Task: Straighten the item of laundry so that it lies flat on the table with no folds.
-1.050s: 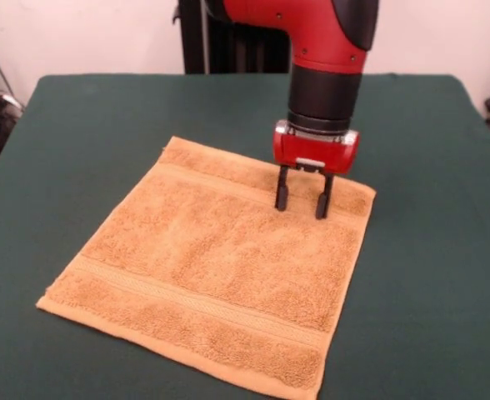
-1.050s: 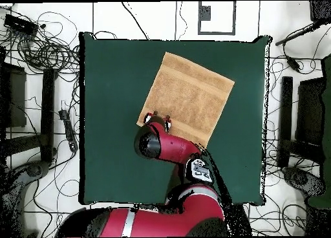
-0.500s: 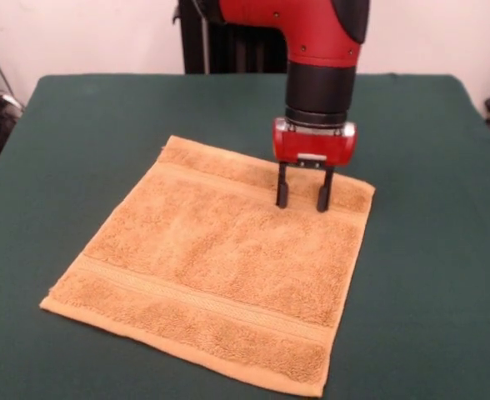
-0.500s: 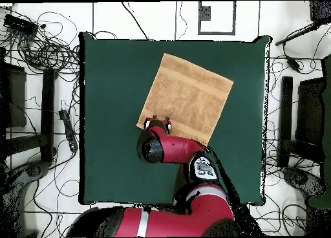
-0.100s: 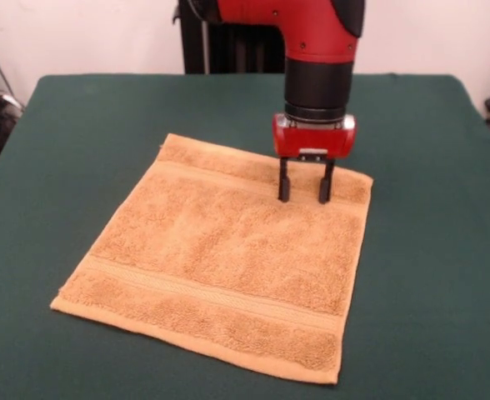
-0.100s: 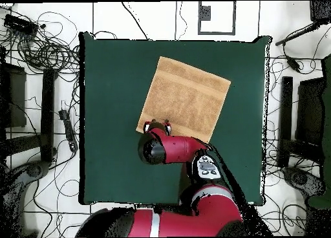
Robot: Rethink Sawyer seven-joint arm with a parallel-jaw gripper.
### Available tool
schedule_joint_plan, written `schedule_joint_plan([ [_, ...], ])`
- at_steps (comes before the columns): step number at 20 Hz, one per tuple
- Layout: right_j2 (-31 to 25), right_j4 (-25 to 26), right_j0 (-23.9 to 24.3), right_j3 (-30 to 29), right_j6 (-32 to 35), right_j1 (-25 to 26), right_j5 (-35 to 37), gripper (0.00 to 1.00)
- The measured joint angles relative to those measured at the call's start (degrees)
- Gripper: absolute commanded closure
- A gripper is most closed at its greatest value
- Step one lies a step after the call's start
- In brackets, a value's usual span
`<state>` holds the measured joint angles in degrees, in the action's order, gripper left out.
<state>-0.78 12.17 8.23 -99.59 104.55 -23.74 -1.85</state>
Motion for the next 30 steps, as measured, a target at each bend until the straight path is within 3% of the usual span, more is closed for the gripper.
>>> schedule_joint_plan([
  [13, -1.80, 6.35, 1.42, 0.00, 0.00, -0.88, 2.13, 0.00],
  [30, -7.82, 23.73, 7.85, -0.99, 0.00, -2.51, 3.72, 0.00],
])
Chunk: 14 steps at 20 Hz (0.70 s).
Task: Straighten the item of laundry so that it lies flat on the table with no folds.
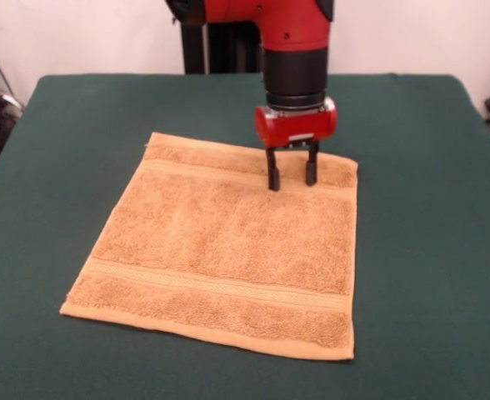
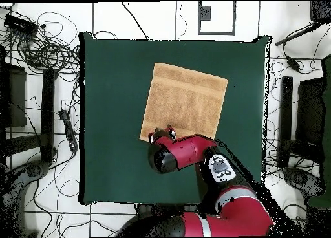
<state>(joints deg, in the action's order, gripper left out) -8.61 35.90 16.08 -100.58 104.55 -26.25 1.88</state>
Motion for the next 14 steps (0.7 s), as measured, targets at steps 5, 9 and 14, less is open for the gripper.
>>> schedule_joint_plan([
  [5, -1.66, 4.56, 1.24, -0.03, 0.00, -0.40, 0.15, 0.00],
  [9, -2.35, 8.26, 1.89, -0.23, 0.00, -0.88, 0.67, 0.00],
  [14, -3.75, 11.19, 3.76, -0.78, 0.00, -1.10, 0.71, 0.00],
])
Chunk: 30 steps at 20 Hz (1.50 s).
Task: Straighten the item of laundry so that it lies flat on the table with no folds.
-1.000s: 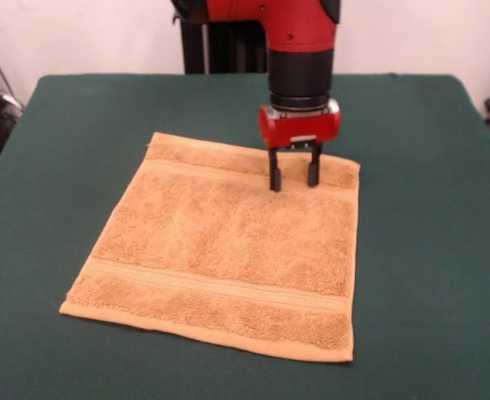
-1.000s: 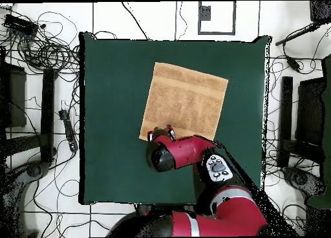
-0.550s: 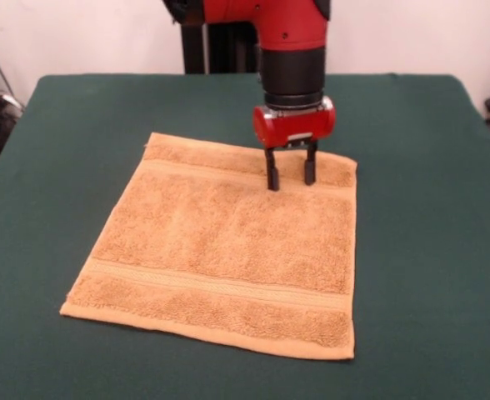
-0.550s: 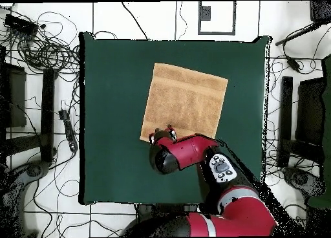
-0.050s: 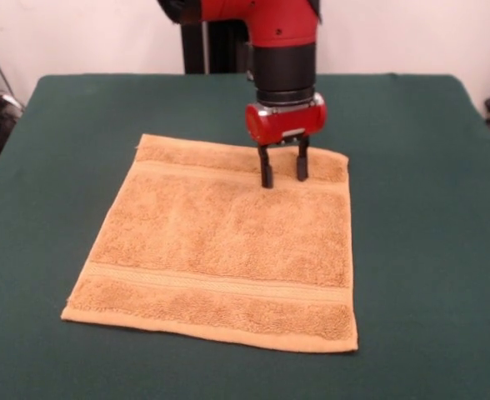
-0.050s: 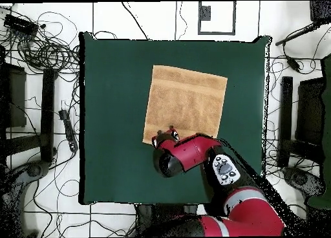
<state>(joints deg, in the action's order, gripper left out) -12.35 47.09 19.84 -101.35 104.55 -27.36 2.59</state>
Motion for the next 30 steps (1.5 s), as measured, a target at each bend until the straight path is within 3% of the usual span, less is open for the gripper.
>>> schedule_joint_plan([
  [30, -7.41, 9.34, 7.34, -1.84, -0.82, -0.17, 0.53, 0.00],
])
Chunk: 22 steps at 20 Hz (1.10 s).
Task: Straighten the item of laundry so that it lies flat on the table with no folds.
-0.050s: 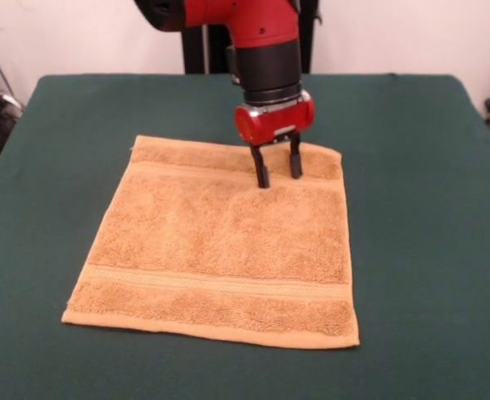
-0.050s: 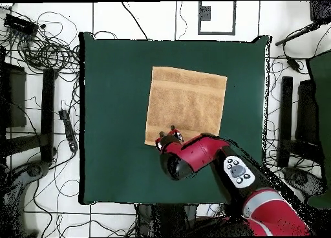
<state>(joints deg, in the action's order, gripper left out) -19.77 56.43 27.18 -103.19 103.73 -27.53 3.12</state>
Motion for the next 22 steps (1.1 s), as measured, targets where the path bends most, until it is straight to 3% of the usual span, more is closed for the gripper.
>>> schedule_joint_plan([
  [12, -3.25, 1.38, 4.15, -1.12, -6.17, 0.14, 1.96, 0.00],
  [22, -3.44, 1.54, 4.35, -1.18, -7.55, 0.15, 1.97, 0.00],
])
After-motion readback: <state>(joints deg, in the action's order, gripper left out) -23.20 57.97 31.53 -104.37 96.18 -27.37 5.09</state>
